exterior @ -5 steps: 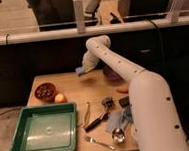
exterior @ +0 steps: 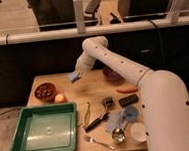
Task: Place sponge in tray
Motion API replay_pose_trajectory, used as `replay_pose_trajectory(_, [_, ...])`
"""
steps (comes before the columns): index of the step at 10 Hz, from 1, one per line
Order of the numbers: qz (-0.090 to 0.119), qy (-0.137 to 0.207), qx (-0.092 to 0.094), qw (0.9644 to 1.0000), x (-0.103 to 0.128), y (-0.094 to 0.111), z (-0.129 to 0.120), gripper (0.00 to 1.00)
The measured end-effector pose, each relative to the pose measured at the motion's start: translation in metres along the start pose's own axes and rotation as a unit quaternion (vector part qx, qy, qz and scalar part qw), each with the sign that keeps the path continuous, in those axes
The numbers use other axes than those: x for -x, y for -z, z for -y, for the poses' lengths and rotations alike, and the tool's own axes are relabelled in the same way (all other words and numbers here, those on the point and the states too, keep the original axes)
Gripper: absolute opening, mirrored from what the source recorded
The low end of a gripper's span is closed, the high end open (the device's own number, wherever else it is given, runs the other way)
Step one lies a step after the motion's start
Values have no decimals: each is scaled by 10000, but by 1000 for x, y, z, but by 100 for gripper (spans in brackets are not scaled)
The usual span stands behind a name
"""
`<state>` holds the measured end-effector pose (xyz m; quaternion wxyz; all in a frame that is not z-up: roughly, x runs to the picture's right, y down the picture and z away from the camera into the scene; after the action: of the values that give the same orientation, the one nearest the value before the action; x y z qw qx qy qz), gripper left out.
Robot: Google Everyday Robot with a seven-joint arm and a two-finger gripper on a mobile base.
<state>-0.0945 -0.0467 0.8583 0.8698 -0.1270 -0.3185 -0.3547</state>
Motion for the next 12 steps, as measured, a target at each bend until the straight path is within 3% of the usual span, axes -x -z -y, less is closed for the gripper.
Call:
replay_pose_trajectory(5, [604, 790, 81, 9950, 46, 1, 19, 3])
replay_pose_trajectory(8, [1024, 1384, 210, 9848, 82, 0, 26, 3])
replay_pose_trajectory(10, [1273, 1726, 331, 9762, 102, 0, 24, 3])
replay_pose_trajectory(12, [1562, 2106, 493, 9638, 123, 1, 16, 3])
